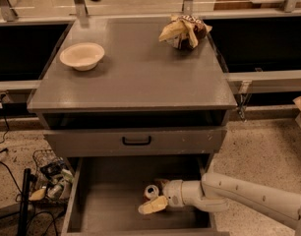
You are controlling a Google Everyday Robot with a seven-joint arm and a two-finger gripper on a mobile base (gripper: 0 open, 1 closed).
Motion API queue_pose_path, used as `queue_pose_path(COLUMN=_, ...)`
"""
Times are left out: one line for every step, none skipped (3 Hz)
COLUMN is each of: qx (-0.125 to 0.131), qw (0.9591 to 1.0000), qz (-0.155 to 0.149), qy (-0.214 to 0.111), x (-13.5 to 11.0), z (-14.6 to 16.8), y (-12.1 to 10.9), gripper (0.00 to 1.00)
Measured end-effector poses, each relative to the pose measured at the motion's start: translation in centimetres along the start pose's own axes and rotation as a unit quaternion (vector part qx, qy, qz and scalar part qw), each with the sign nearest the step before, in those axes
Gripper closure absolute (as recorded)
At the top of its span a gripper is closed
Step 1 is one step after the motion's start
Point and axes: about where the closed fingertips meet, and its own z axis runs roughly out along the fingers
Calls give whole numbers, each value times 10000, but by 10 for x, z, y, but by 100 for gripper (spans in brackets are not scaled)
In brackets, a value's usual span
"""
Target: Pick coke can from middle drawer and place on counter
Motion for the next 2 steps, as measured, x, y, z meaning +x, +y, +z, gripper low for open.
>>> queue_pose_path(qx=0, qw=10000, qz=0, qy=0, x=0, z=0, y=0, gripper=26)
queue_pose_path(qx=0, qw=10000, qz=0, qy=0, x=0, z=0, y=0, gripper=49)
